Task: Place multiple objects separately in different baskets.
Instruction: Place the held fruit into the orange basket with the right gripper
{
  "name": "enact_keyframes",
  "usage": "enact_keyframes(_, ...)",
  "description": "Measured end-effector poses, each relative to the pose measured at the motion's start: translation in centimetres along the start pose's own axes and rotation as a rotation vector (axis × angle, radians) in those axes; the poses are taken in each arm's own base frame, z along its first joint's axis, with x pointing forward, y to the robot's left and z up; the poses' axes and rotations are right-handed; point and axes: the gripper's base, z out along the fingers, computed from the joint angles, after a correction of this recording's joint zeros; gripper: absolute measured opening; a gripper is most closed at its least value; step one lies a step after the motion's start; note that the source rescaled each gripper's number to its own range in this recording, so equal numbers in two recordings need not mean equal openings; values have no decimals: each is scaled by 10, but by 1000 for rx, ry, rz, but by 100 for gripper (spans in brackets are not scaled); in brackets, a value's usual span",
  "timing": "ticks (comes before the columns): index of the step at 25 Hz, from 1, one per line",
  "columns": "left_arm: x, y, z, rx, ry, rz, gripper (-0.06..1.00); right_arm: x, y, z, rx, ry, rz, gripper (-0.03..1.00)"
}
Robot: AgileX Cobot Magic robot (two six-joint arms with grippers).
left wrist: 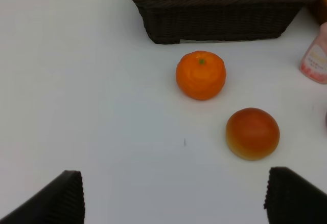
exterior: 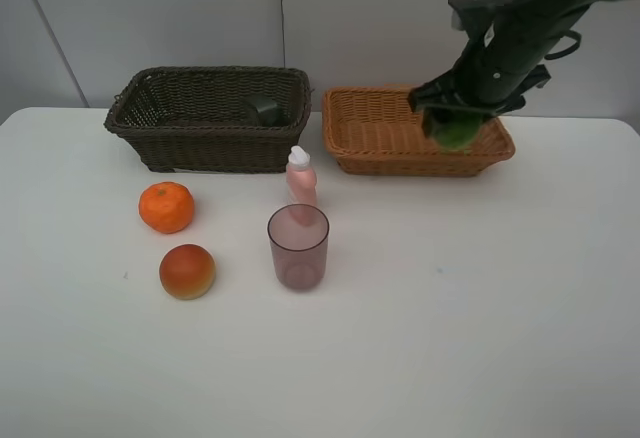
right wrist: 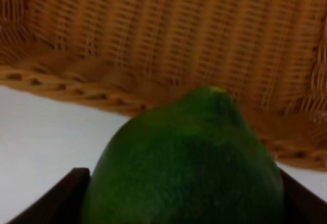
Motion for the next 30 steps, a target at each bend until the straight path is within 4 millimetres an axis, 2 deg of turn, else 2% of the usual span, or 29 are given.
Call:
enact_keyframes(8, 0, 0, 0, 0, 0, 0, 92, -39, -1, -17, 5, -300, -57, 58)
enact_keyframes(11, 0, 0, 0, 0, 0, 0, 92, -49, 0, -16, 5, -398, -94, 58)
enact_keyframes(16, 0, 0, 0, 0, 0, 0, 92, -55, -11, -2, 11, -460, -96, 58)
enact_keyframes(24, 0, 0, 0, 0, 0, 0, 92, -50, -32, 26, 41, -410, -64, 58)
enact_keyframes(30, 0, 0, 0, 0, 1, 0, 92, -41, -43, 59, 51, -340, -45, 58)
